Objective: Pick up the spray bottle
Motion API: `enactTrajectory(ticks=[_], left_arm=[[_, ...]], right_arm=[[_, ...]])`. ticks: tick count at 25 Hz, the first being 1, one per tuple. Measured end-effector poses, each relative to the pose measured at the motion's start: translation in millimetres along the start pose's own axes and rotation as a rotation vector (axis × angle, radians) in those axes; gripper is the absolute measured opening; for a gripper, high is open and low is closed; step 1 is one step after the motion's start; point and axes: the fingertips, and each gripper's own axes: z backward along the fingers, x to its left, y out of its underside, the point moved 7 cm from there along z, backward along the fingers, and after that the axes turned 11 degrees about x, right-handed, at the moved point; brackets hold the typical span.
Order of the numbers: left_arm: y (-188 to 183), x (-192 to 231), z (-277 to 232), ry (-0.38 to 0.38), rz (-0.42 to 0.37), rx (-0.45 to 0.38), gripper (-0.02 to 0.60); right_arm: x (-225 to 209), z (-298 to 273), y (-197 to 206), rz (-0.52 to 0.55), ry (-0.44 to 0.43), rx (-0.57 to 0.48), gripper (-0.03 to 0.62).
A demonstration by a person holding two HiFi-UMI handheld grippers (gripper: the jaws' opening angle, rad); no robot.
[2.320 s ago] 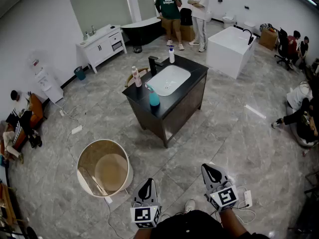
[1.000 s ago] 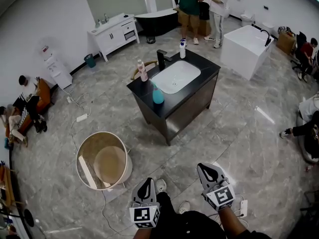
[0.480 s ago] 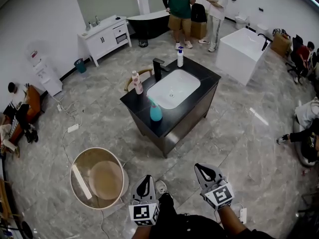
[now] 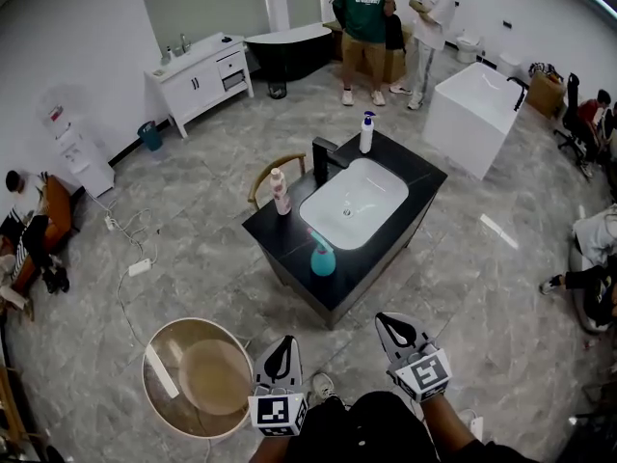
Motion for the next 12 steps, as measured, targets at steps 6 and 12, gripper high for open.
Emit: enactTrajectory(ticks=[6,12], left_arm=[[0.5,20.4,-38.1,0.032,0.015,0.057,0.020],[-7.2,27.8,-72.1,0.043,0.029,0.077,0.020]], right_arm=[[-10.3,-44.3,-2.6,0.003,-0.016,0.029,-0.006],[-30.0,-82.7,-6.9,0.012,-0.039,0.044,-0.006]])
